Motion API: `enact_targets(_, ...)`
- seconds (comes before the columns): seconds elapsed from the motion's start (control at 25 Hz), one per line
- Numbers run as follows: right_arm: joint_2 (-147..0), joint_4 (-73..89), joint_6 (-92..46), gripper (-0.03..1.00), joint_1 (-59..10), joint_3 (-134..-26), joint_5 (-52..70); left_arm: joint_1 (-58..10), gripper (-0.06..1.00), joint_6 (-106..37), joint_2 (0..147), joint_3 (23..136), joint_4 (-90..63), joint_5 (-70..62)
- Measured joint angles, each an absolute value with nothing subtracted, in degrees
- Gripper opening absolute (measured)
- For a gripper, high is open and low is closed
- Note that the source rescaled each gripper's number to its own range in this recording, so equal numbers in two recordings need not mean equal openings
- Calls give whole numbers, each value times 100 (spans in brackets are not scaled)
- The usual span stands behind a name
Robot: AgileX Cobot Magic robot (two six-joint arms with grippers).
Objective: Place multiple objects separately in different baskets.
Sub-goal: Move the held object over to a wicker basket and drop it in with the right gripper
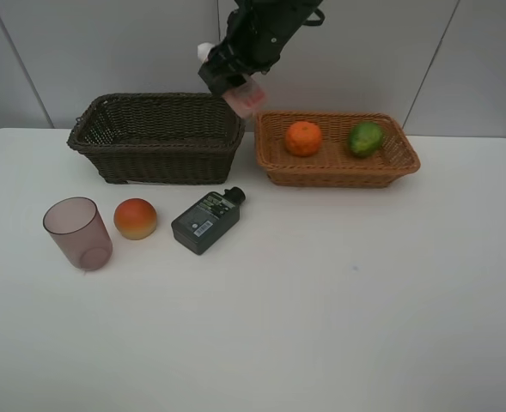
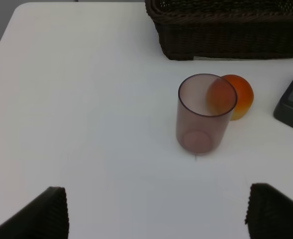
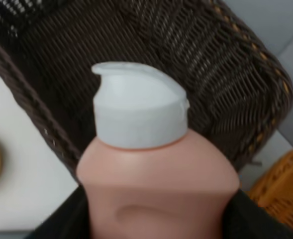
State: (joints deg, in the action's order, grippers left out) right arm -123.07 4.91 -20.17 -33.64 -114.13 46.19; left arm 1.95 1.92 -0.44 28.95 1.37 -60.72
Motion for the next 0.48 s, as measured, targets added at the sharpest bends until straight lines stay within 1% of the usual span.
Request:
enact_targets(0.12, -12587, 747, -2017, 1, -3431, -11625, 4040, 195, 93, 192, -44, 2895, 137, -6072)
enact_targets(0.48, -13172, 1471, -2022, 1, -3519, -11645, 1482, 195, 93, 192, -44, 2895, 137, -6072)
